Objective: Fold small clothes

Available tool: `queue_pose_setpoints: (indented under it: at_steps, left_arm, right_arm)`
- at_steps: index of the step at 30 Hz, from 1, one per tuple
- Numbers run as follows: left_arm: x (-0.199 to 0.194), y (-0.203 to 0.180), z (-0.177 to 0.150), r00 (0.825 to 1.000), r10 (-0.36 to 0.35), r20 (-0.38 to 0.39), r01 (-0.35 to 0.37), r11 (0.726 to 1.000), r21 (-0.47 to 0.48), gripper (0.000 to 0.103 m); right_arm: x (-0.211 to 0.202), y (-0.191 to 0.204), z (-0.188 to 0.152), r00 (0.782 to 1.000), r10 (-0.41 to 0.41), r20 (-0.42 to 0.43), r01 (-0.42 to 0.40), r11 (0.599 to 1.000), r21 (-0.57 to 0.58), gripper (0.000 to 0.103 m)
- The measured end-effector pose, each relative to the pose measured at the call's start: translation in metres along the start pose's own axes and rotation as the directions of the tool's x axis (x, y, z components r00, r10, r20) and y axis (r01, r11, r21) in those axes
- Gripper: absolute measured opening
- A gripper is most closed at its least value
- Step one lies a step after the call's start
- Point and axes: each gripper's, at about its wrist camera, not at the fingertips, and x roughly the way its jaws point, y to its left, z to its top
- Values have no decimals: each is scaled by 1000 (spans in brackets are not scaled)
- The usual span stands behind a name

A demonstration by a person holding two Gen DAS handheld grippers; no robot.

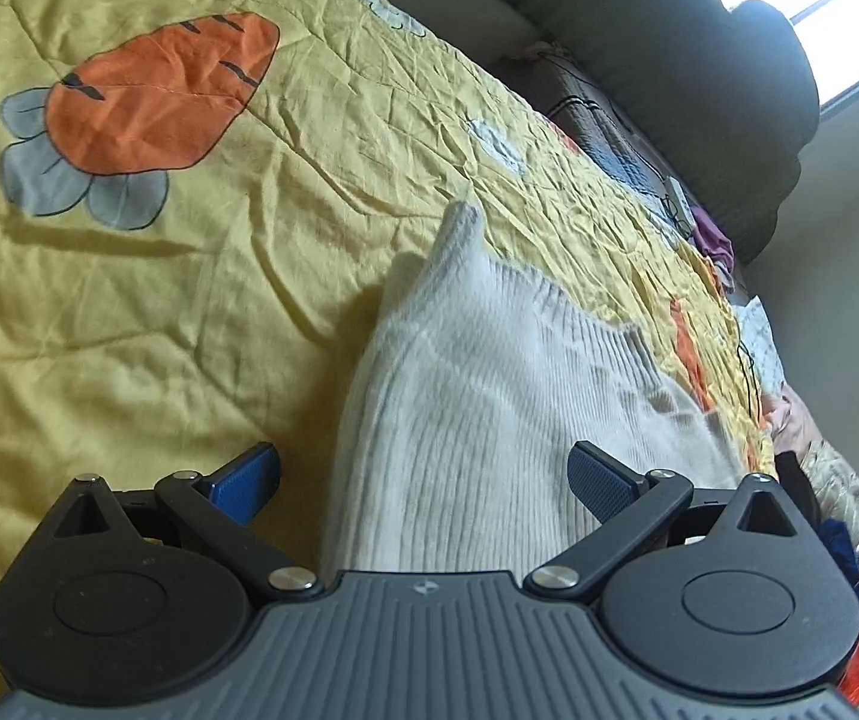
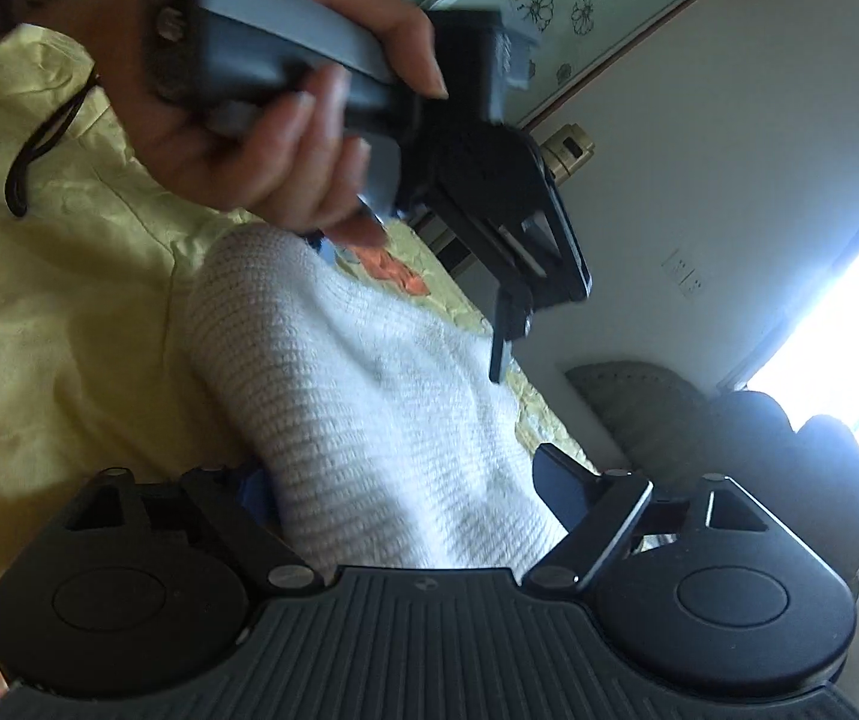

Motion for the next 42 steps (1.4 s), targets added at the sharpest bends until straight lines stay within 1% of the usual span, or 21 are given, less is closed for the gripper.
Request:
queue_pose_setpoints:
  at_steps: [3, 5, 6, 8, 9, 10, 11, 12, 14, 15, 16, 18, 20, 24, 27, 29, 32, 35, 38, 42]
  left_arm:
    - [12, -6, 13, 1000, -5, -4, 5, 1000, -3, 103]
    - [22, -12, 19, 1000, -1, -16, 1, 1000, 3, 102]
    - [26, -14, 22, 1000, 3, -19, -3, 1000, 2, 102]
    - [34, -18, 29, 1000, 13, -15, -13, 1000, -14, 102]
    - [37, -20, 32, 1000, 16, -10, -16, 1000, -22, 102]
    - [41, -21, 34, 1000, 21, -5, -21, 999, -26, 101]
    - [43, -24, 36, 1000, 28, 1, -28, 999, -20, 95]
    - [45, -27, 37, 999, 51, 5, -51, 999, 2, 87]
    - [49, -36, 38, 991, 135, 20, -136, 989, 52, 55]
    - [50, -38, 38, 986, 168, 26, -169, 984, 62, 47]
    - [50, -37, 39, 983, 181, 21, -182, 982, 55, 35]
    - [51, -36, 40, 984, 178, 19, -178, 983, 31, 28]
    - [48, -41, 36, 981, 193, 35, -194, 980, 43, 22]
    - [34, -67, 31, 968, 236, 81, -243, 965, 93, 20]
    - [20, -87, 31, 964, 242, 108, -254, 961, 110, 20]
    - [13, -100, 30, 960, 248, 128, -264, 957, 121, 20]
    - [4, -120, 27, 954, 259, 151, -280, 950, 135, 20]
    - [-2, -141, 24, 947, 278, 160, -302, 942, 145, 19]
    - [-6, -160, 23, 945, 287, 158, -308, 943, 129, 19]
    - [-8, -180, 22, 948, 278, 152, -293, 953, 83, 19]
  right_arm:
    - [4, 3, 1, 1000, -11, 13, 11, 1000, 1, 79]
    - [5, 3, -1, 1000, -1, 28, 1, 1000, 11, 70]
    - [5, 4, -2, 999, 8, 35, -9, 1000, 14, 67]
    - [3, 6, -3, 999, 15, 49, -15, 1000, -7, 57]
    - [2, 8, -4, 998, 20, 57, -19, 1000, -24, 53]
    - [2, 11, -5, 998, 28, 64, -25, 999, -44, 46]
    - [0, 13, -6, 997, 31, 70, -27, 998, -60, 39]
    - [-1, 16, -7, 997, 34, 76, -28, 997, -78, 36]
    - [-3, 19, -8, 996, 38, 82, -30, 994, -102, 31]
    - [-3, 20, -8, 996, 43, 84, -34, 994, -107, 27]
    - [-5, 21, -8, 995, 48, 85, -39, 993, -110, 27]
    - [-6, 21, -8, 995, 56, 86, -46, 992, -114, 26]
    - [-7, 21, -9, 994, 61, 92, -50, 992, -115, 26]
    - [-8, 17, -10, 991, 83, 106, -73, 993, -97, 25]
    - [-13, 7, -12, 987, 94, 130, -87, 994, -60, 23]
    - [-20, -4, -15, 984, 84, 154, -79, 996, -37, 22]
    - [-31, -27, -17, 979, 87, 183, -99, 993, 61, 22]
    - [-41, -49, -24, 976, 100, 195, -132, 979, 157, 21]
    - [-46, -67, -32, 973, 104, 206, -151, 961, 232, 21]
    - [-53, -98, -47, 966, 129, 224, -205, 910, 360, 21]
